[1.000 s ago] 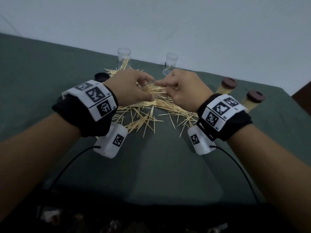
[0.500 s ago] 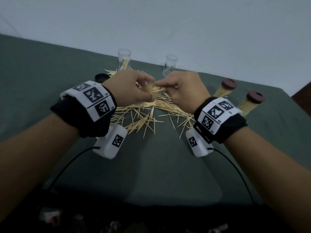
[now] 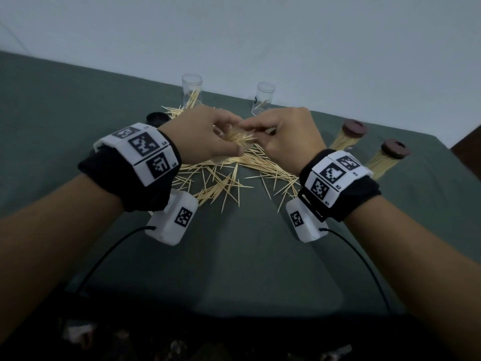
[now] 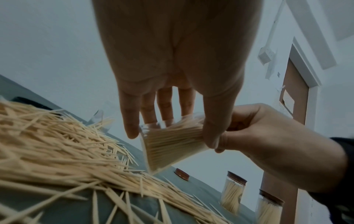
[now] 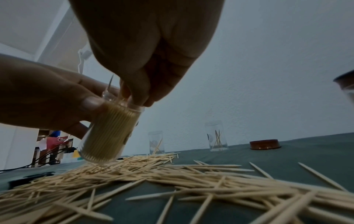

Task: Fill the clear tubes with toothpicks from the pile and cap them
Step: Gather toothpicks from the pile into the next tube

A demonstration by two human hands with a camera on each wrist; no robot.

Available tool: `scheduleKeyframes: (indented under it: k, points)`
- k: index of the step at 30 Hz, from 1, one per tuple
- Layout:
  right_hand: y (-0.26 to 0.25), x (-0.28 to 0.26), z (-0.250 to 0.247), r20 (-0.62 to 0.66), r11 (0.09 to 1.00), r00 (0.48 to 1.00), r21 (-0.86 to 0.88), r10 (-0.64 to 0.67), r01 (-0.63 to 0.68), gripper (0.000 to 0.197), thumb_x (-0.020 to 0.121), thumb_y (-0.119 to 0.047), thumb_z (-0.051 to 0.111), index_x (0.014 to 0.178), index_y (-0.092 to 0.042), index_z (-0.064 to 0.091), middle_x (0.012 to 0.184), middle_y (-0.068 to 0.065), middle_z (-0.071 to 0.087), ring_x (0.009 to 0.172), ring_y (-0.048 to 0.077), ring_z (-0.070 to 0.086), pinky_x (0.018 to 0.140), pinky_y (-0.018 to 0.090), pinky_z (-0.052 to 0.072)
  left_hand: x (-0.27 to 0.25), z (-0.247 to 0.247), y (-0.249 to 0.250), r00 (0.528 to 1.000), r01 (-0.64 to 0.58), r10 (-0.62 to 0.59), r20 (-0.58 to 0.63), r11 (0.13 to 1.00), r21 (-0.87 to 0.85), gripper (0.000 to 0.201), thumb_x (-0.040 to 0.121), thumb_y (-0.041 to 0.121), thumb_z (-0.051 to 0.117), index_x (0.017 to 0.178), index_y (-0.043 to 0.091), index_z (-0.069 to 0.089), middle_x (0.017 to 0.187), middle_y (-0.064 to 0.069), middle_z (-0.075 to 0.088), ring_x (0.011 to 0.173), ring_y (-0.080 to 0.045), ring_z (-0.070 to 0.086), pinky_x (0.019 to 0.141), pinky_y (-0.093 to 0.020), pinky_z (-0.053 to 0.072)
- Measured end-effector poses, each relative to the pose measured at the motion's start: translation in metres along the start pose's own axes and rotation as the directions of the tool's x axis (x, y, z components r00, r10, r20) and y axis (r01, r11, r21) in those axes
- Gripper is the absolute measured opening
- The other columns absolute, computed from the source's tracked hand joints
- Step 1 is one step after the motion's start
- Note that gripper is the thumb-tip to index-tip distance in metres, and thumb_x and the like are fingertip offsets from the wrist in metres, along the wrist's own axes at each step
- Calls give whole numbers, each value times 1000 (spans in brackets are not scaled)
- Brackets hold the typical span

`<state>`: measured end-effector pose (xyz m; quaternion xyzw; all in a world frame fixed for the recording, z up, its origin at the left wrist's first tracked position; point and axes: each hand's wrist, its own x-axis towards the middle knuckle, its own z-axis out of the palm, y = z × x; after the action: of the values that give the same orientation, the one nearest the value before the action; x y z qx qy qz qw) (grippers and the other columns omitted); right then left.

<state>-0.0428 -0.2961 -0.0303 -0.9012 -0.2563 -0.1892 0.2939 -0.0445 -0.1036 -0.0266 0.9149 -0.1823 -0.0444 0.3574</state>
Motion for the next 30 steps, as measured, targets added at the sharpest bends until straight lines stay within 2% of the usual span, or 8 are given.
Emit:
scheduleKeyframes:
  k: [5,9,14,18,22,24,27,30]
  points:
    - [0,2,-1,-67,995,997,96,30,-24,29,84,-8,71,110,-20,71,87,-6,70,81,2,66,79,16,53,0,-1,-4,999,13,-13,-34,1000,-5,61,75,46,78,132,34,58,110,10,61,100,-6,62,83,-24,44]
    - [-2,0,2,-65,999,998,53,7,-4,26,83,-17,73,109,-22,71,83,-15,70,84,-4,65,80,7,44,-1,-1,-1,1000,-5,5,-25,999,-35,62,76,45,78,133,34,57,110,10,60,101,-6,62,80,-22,43]
    - [-1,2,0,-153,998,986,-32,-67,63,33,88,-1,46,99,-18,72,99,0,63,92,10,58,82,18,44,0,-2,-5,998,7,-11,-57,998,-67,60,77,43,77,133,33,56,115,9,59,101,-6,61,76,-17,47]
    - [2,3,-2,20,997,1000,-81,-4,5,45,82,5,42,93,-23,75,117,3,58,113,18,52,97,25,38,0,-4,-8,997,-8,-2,-72,989,-144,59,75,40,80,129,34,57,118,9,62,106,-7,63,94,-35,53]
    - [6,2,-1,46,987,999,-160,28,-20,51,81,5,42,110,-24,72,127,3,55,120,21,48,103,34,39,1,-2,-8,997,-31,22,-68,990,-135,58,75,43,79,128,34,57,118,11,63,109,-8,62,98,-34,50]
    - [4,1,-6,-6,994,1000,-108,14,-15,50,80,6,41,104,-24,73,123,2,57,118,18,50,99,28,38,1,-1,-9,997,-30,20,-69,991,-134,60,75,43,79,129,33,56,120,11,63,110,-8,61,98,-34,50]
    - [3,1,-7,86,992,996,-124,22,-12,50,81,7,41,97,-27,74,127,1,56,120,18,48,103,30,35,1,-2,-9,996,-46,36,-85,991,-127,60,76,41,80,130,33,55,124,12,61,113,-6,58,98,-29,46]
    - [5,0,-3,113,981,993,-195,34,-12,53,82,5,42,113,-26,71,137,5,51,126,24,45,106,34,34,0,-2,-8,993,-78,66,-96,989,-128,59,76,37,81,129,31,56,122,14,62,113,-3,58,100,-28,45]
